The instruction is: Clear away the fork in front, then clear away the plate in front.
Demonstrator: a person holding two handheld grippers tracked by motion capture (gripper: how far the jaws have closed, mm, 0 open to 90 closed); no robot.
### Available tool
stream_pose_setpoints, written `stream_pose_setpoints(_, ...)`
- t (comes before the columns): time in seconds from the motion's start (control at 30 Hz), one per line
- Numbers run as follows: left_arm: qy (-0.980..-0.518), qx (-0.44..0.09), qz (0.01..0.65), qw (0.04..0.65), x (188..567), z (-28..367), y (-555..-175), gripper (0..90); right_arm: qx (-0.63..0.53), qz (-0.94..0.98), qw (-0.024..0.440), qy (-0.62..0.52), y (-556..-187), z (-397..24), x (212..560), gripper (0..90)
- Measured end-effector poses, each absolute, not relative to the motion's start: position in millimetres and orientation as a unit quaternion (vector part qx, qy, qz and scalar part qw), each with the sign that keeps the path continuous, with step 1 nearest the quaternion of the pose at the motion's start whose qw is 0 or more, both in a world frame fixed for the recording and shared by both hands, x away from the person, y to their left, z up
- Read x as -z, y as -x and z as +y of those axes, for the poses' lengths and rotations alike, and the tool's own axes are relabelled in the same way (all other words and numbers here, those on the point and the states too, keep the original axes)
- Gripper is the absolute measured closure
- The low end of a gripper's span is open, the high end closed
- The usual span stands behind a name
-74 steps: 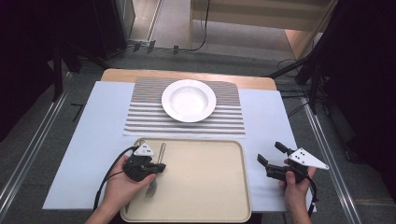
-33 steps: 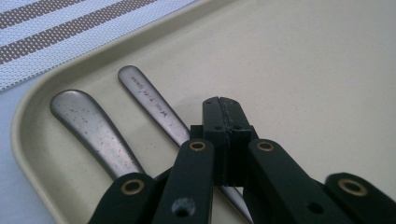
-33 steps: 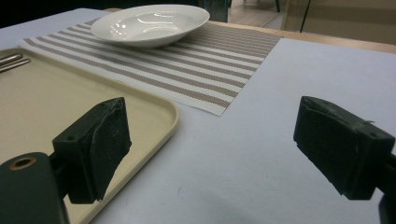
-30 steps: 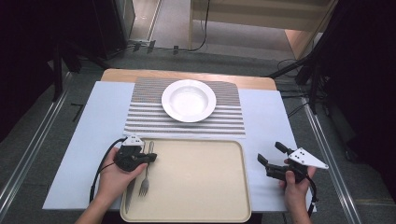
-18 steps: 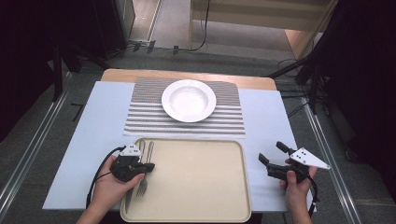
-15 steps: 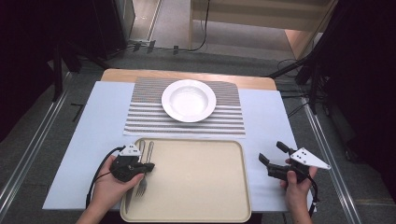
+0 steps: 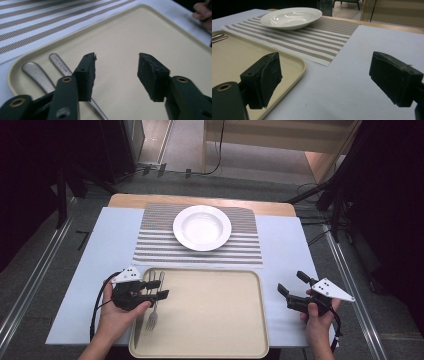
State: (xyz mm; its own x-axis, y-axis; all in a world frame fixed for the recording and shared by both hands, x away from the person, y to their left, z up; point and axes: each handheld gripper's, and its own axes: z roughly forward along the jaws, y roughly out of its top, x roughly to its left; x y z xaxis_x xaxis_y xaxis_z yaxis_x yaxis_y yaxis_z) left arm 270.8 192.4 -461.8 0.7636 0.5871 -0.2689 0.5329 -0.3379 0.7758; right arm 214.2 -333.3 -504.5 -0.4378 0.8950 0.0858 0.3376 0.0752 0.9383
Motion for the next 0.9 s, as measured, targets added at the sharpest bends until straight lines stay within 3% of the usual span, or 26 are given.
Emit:
stream_pose_setpoints(0.07, -0.812, -0.023, 0.341, 0.474, 458, 195, -272, 31.4, -0.507, 0.680, 0.275, -0.453, -214, -333, 504, 10.2)
stream_pose_setpoints(0.2, -0.803, -0.017, 0.339, 0.489, 454, 197, -274, 8.7, -0.509, 0.678, 0.275, -0.453, -213, -334, 503, 10.3)
stream_pose_setpoints(0.3, -0.804, -0.006, 0.328, 0.496, 452, 198, -278, 0.0, -0.509, 0.678, 0.279, -0.452, -213, -334, 502, 10.3)
stream_pose_setpoints(0.9, -0.810, -0.033, 0.323, 0.489, 444, 178, -306, 0.0, -0.513, 0.673, 0.284, -0.451, -206, -339, 500, 10.3)
